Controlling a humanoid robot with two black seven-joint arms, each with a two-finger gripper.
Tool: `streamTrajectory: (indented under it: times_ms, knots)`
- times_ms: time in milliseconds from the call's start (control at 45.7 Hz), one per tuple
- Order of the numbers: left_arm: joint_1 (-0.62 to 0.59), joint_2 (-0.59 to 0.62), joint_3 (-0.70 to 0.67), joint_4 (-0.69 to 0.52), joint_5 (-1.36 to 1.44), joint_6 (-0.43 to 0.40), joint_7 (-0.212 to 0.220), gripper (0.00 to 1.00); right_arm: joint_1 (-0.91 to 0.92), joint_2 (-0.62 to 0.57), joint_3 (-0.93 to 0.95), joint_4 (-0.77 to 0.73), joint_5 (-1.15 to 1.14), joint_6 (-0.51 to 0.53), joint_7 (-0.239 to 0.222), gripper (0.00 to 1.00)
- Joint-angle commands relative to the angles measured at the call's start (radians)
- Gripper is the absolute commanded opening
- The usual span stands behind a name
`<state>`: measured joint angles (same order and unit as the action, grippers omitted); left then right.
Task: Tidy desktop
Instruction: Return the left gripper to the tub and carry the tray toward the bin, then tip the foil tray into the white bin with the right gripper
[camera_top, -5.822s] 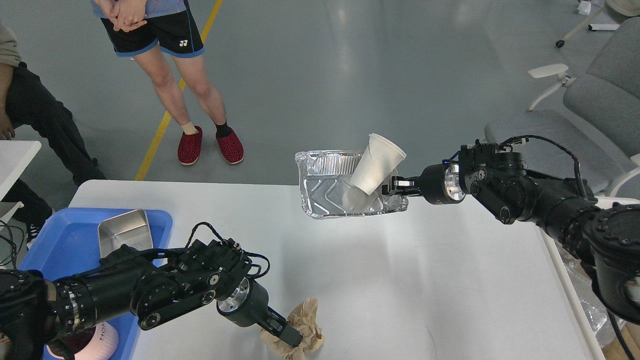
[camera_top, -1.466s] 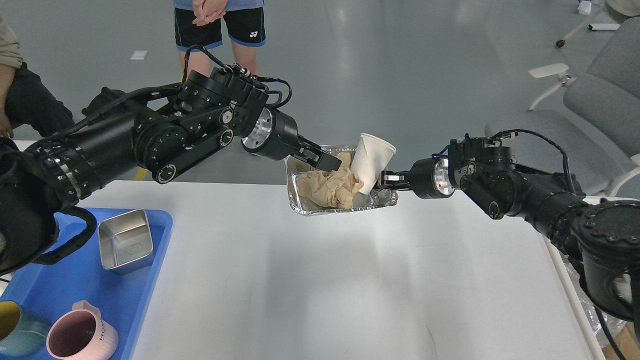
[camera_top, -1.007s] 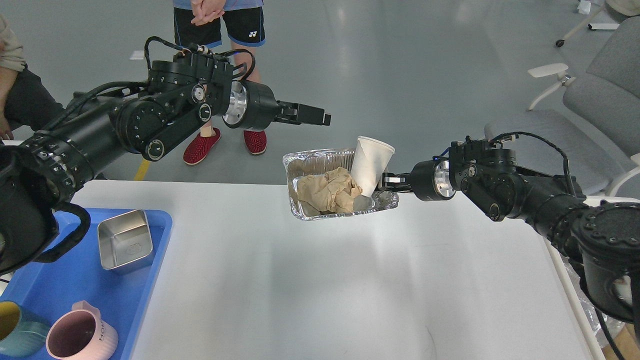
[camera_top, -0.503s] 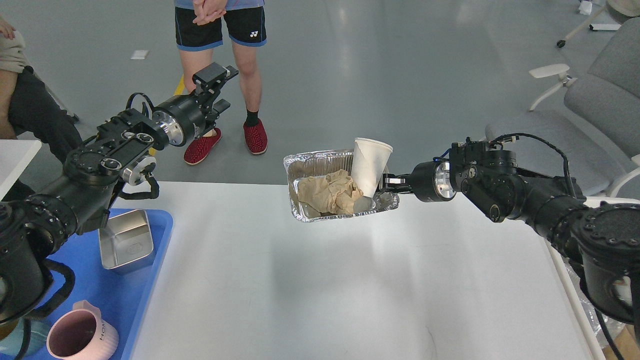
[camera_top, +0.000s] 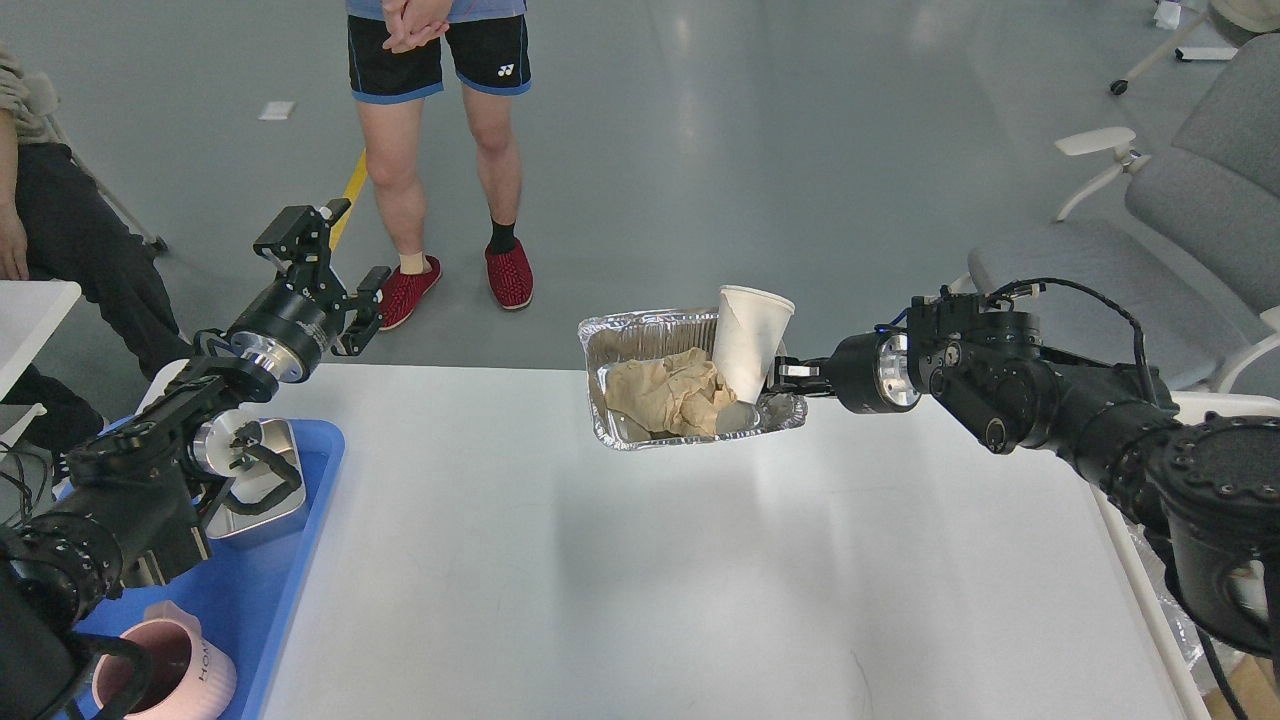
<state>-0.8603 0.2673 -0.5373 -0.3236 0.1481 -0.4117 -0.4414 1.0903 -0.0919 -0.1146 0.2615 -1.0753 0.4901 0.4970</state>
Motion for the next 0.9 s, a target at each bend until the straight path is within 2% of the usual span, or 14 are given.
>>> streamTrajectory:
  times_ms: [0, 131, 328, 613, 744, 875]
  knots:
    - [0.000, 0.016, -0.004, 0.000, 0.001, -0.001, 0.001, 0.90, -0.004, -0.014, 0.022, -0.034, 0.006, 0.005, 0.002, 0.00]
    - [0.001, 0.020, -0.007, 0.000, 0.001, 0.001, 0.000, 0.90, -0.036, -0.074, 0.067, -0.047, 0.069, 0.007, 0.000, 0.00]
    - [0.001, 0.020, -0.012, 0.000, 0.001, 0.001, -0.007, 0.90, -0.112, -0.229, 0.076, -0.080, 0.178, 0.007, 0.000, 0.00]
    - [0.001, 0.020, -0.012, 0.000, -0.001, 0.011, -0.007, 0.90, -0.323, -0.508, 0.119, -0.113, 0.390, 0.018, 0.000, 0.00]
    - [0.001, 0.020, -0.012, 0.000, -0.001, 0.011, -0.008, 0.90, -0.427, -0.554, 0.197, -0.131, 0.436, 0.008, -0.002, 0.00]
    - [0.001, 0.020, -0.010, 0.000, -0.004, 0.013, -0.008, 0.90, -0.535, -0.566, 0.288, -0.223, 0.468, 0.016, -0.003, 0.00]
